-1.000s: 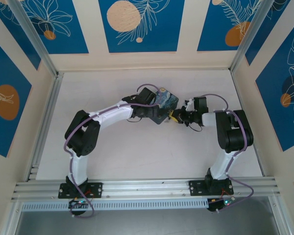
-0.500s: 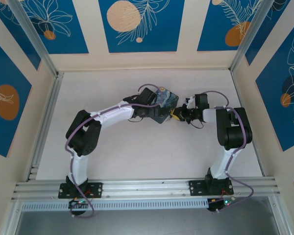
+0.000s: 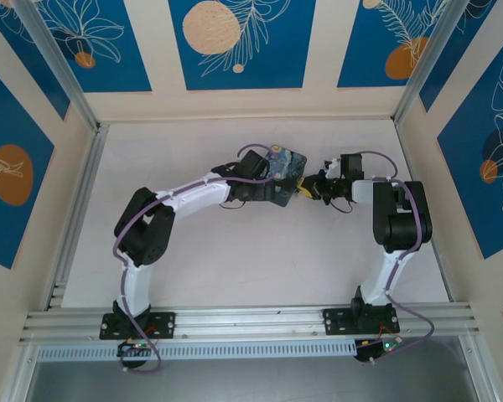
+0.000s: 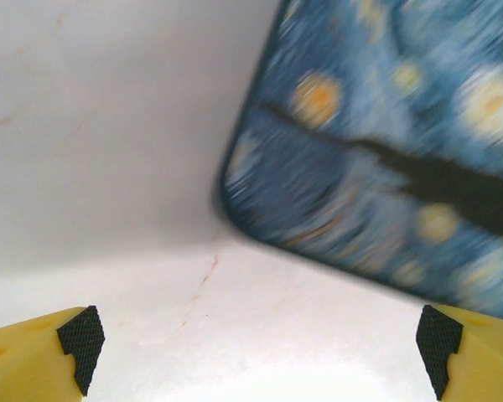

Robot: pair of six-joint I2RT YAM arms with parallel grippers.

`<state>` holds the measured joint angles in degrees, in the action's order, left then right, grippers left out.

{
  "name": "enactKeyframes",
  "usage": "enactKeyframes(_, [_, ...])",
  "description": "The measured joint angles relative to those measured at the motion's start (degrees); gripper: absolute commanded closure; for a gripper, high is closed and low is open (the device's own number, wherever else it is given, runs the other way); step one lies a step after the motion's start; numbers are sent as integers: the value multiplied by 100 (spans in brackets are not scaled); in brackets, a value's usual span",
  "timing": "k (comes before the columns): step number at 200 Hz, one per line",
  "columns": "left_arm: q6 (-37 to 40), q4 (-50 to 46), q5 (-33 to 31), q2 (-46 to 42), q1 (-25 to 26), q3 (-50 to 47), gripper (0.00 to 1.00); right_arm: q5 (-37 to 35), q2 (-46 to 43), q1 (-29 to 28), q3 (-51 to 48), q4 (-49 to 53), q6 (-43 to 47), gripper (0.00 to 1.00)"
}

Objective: Unlock the padlock with the key

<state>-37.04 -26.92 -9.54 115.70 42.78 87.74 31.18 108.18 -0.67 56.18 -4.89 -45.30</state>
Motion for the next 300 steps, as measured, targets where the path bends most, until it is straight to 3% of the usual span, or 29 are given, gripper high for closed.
enactKeyframes(46, [13, -459, 2, 334, 0, -144, 4, -1073, -160, -114, 247, 828, 411, 100])
enactKeyframes(100, [13, -529, 2, 313, 0, -155, 3, -1123, -468, -164, 37, 855, 686, 100])
enactKeyframes(146, [15, -575, 2, -208, 11, -195, 2, -1080, -791, -184, -433, 822, 745, 100])
enactKeyframes(207, [236, -857, -68, -59, 212, 1213, 1, -990, -1163, -234, -841, 667, 737, 100])
enactKeyframes(300, [518, -1690, -584, 1460, 518, 2944, 0, -979, -1357, -352, -1132, 531, 636, 100])
